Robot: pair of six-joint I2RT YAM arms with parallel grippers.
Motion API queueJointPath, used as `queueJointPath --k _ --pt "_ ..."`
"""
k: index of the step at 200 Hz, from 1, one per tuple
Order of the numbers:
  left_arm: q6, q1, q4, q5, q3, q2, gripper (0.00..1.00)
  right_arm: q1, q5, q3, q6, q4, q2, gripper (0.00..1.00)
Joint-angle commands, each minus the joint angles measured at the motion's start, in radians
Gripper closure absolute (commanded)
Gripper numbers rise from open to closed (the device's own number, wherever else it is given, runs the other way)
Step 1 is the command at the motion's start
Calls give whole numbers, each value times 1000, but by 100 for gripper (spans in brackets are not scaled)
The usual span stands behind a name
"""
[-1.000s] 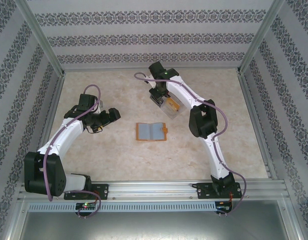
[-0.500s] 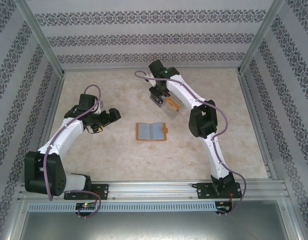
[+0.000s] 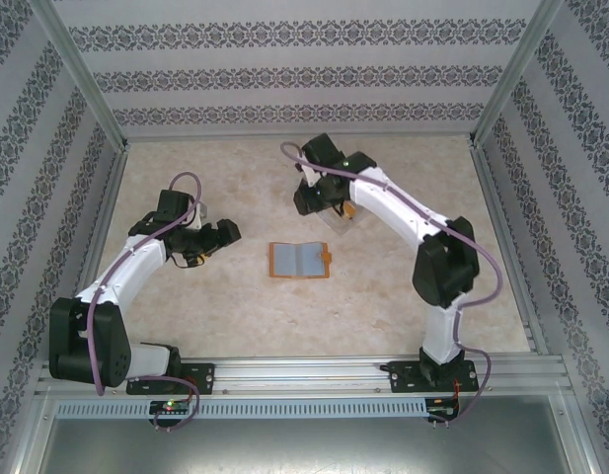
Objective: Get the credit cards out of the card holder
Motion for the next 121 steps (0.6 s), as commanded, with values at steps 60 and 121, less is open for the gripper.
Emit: queueJointPath --k 60,121 --pt "-87 -174 82 16 14 47 32 105 -90 -534 484 343 -149 56" --pt "-194 -378 121 -97 97 222 56 96 -13 -610 498 349 -154 56"
